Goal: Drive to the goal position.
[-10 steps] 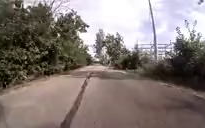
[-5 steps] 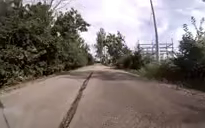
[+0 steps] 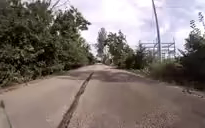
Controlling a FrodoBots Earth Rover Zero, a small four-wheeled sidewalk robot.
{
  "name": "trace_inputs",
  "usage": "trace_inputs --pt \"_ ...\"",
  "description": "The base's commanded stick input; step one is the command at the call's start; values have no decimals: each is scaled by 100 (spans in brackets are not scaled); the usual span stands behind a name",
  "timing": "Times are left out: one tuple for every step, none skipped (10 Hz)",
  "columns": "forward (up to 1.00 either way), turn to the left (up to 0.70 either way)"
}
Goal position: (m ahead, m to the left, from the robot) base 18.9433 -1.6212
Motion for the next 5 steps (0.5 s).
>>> trace_inputs --pt "70 0" --pt "70 0" --pt "70 0" --pt "70 0" --pt "70 0"
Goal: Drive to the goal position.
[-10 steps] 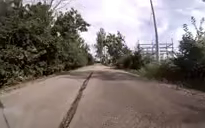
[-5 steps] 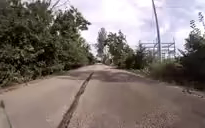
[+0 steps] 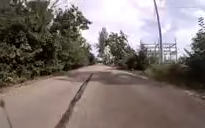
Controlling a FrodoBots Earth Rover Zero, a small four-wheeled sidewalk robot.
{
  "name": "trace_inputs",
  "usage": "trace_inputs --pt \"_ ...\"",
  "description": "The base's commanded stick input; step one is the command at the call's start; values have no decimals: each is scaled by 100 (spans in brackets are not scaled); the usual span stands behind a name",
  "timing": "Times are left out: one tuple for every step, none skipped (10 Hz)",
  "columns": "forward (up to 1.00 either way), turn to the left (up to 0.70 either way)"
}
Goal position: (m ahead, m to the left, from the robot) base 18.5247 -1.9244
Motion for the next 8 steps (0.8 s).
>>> trace_inputs --pt "70 0" --pt "70 0" --pt "70 0" --pt "70 0" --pt "70 0" --pt "70 0" --pt "70 0" --pt "70 0"
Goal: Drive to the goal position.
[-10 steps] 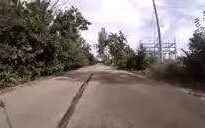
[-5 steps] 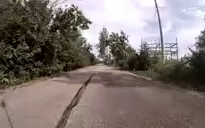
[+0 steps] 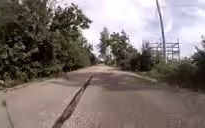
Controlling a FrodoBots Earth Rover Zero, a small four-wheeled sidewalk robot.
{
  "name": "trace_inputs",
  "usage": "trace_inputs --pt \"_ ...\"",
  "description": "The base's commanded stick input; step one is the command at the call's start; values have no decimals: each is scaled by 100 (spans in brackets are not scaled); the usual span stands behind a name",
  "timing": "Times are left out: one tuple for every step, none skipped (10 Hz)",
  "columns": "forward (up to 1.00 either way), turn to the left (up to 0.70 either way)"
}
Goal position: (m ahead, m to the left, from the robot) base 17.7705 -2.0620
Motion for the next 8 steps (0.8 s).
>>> trace_inputs --pt "70 0" --pt "70 0" --pt "70 0" --pt "70 0" --pt "70 0" --pt "70 0" --pt "70 0" --pt "70 0"
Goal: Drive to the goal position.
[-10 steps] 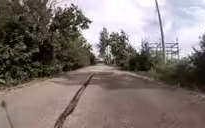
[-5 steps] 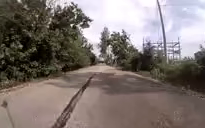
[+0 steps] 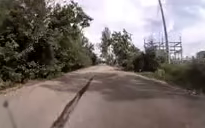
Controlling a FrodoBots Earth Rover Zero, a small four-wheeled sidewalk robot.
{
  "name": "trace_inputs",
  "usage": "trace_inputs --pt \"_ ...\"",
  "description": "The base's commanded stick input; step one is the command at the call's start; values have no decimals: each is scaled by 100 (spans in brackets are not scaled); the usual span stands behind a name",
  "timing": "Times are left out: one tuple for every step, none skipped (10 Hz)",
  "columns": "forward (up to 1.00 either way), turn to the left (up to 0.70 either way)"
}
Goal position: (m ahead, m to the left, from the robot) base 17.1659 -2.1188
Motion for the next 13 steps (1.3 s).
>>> trace_inputs --pt "70 0" --pt "70 0" --pt "70 0" --pt "70 0" --pt "70 0" --pt "70 0" --pt "70 0" --pt "70 0" --pt "70 0" --pt "70 0" --pt "70 0" --pt "70 0" --pt "70 0"
